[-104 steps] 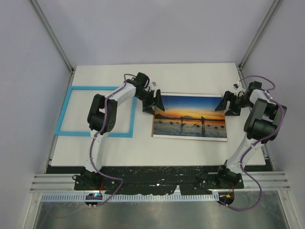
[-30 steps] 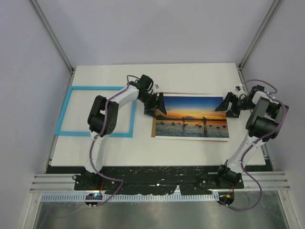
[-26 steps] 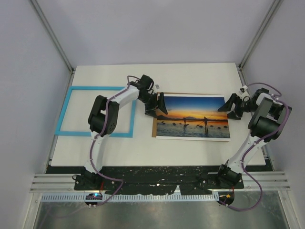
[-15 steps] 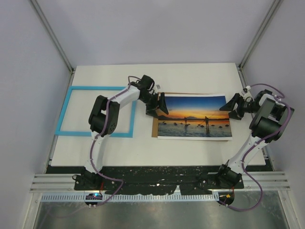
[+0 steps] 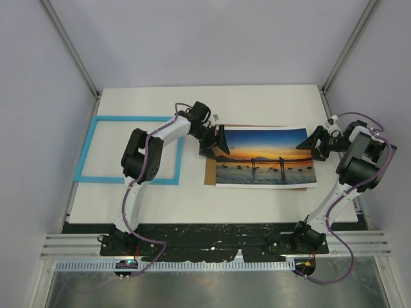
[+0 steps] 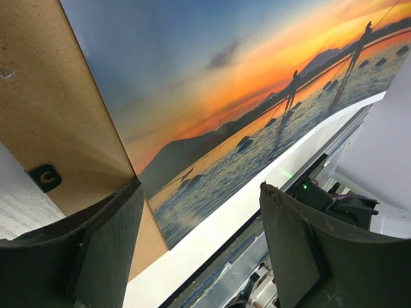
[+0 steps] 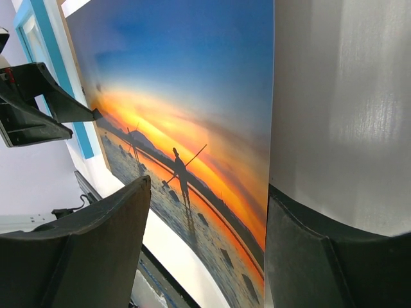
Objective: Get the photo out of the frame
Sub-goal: Pick up the photo frame from the center of the board.
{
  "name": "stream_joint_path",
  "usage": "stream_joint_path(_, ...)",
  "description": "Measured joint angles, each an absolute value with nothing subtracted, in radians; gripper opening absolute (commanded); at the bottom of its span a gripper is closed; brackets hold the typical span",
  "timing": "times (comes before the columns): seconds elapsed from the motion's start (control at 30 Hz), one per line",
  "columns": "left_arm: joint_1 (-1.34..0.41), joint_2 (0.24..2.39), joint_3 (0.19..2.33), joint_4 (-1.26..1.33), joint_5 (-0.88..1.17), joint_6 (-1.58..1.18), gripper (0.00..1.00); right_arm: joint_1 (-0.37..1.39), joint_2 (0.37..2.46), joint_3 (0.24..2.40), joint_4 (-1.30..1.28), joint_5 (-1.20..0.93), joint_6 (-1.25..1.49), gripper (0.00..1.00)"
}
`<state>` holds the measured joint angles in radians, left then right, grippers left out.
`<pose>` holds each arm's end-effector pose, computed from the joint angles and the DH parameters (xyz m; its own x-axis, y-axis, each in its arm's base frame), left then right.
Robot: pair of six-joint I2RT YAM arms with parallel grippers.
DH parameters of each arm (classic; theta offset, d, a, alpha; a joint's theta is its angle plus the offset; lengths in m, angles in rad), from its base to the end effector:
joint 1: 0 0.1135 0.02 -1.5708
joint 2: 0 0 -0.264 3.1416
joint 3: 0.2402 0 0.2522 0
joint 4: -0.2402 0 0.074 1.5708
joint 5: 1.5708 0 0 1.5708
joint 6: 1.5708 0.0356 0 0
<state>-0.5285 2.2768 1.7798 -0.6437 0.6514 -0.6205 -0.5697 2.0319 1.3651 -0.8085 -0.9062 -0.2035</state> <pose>0.4018 -0.2596 0.1573 -0.9987 0.0477 -0.0188 0.0475 0.7215 -0.6908 0.3319 -0.1793 0.1501 -0.8754 0.4127 -0.2517 0.0945 0.6568 0.7481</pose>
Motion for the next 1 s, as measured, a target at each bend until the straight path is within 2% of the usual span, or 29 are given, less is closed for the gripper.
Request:
stream_joint_path(0.4, -0.512, 2.276, 1.780, -0.644, 0.658, -0.617, 0.77, -0.568, 2.082, 1.365, -0.809, -0.912, -0.196, 0.70)
stream_joint_path(0.8, -0.380, 2.223, 1.780, -0.664, 0.609, -0.555, 0.77, -0.567, 2.095, 1.371, -0.809, -0.930, -0.184, 0.70)
stream_joint_path(1.0, -0.385, 2.261, 1.780, -0.671, 0.594, -0.542, 0.77, -0.567, 2.108, 1.374, -0.810, -0.958, -0.182, 0.70)
